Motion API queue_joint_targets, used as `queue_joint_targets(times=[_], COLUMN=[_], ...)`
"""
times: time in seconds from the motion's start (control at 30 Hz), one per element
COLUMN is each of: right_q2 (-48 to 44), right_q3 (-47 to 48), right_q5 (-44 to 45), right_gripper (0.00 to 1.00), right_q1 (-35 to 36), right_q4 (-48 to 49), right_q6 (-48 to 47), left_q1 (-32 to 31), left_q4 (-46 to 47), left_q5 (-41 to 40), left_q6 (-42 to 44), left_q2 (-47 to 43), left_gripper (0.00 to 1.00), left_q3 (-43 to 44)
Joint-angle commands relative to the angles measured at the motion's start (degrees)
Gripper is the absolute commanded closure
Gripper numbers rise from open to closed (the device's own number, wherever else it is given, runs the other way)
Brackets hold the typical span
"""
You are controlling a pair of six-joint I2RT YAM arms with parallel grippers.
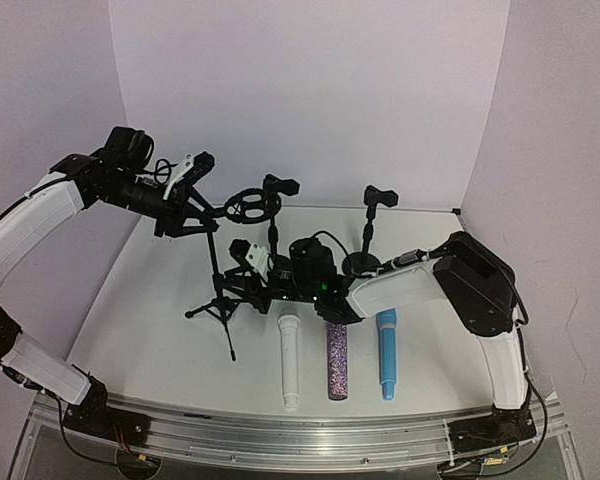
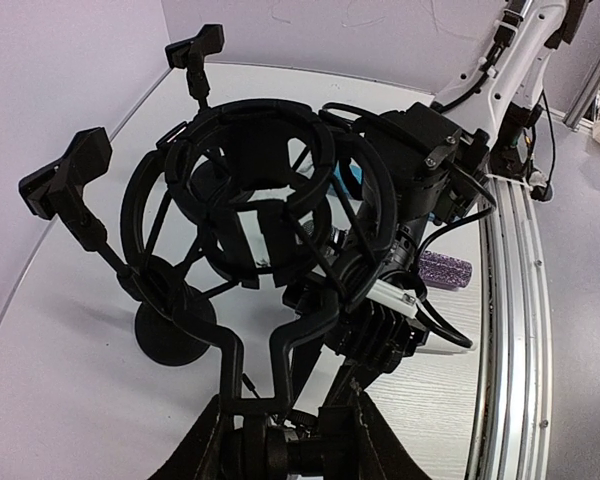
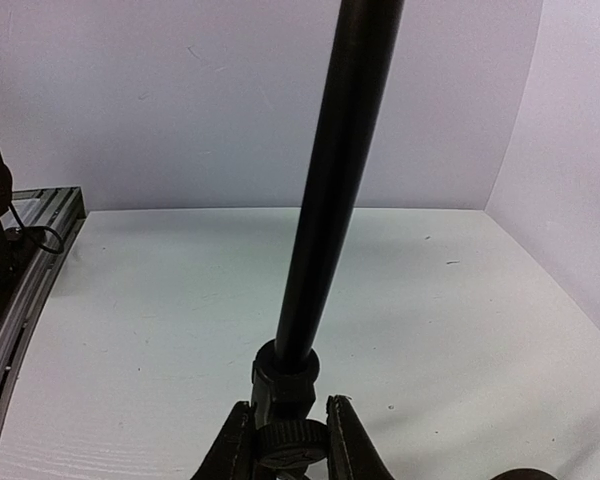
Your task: Attach the microphones to the stand
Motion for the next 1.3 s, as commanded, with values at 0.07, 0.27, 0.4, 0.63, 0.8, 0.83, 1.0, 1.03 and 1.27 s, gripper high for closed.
queue_joint_targets(times=[0.07,0.27,0.4,0.63,0.8,0.83,1.0,1.03,1.27], right_q2=[0.9,1.4,3.4,1.1,4.1,5.2,8.3,7.9,5.2], right_q3=[0.5,0.9,3.5,-1.5,1.2,2.0,5.0,4.7,1.9], right_q5=[1.3,0.8,-1.4,4.3,5.4,5.8,10.8,12.4,19.3], right_gripper=[0.96,1.00,1.00,1.00,1.00,1.00,1.00,1.00,1.00], right_q1=[0.4,0.4,0.4,-0.3,-1.5,-1.4,-0.2,0.1,1.0], right_q4=[0.7,0.9,3.0,8.6,9.2,9.5,11.8,11.8,10.8], right_q6=[1.3,20.4,48.4,77.1,101.0,106.3,121.9,122.9,131.5], left_q1=[-0.2,-0.1,-0.1,-0.2,0.0,0.0,0.0,0.0,0.0], left_q4=[4.2,8.2,10.8,12.0,12.6,12.9,13.2,13.2,13.2], left_q5=[3.6,1.5,1.3,1.4,1.3,1.3,1.2,1.1,0.1], left_q6=[0.1,-0.7,-0.9,-0.9,-0.8,-1.0,-1.8,-2.1,-5.8], left_q2=[-1.6,-2.7,-2.9,-2.9,-2.7,-2.5,-2.5,-2.6,-2.5], left_gripper=[1.00,1.00,1.00,1.00,1.00,1.00,1.00,1.00,1.00], left_q3=[1.5,-1.2,-2.8,-3.1,-2.7,-2.5,-2.4,-2.4,-2.9])
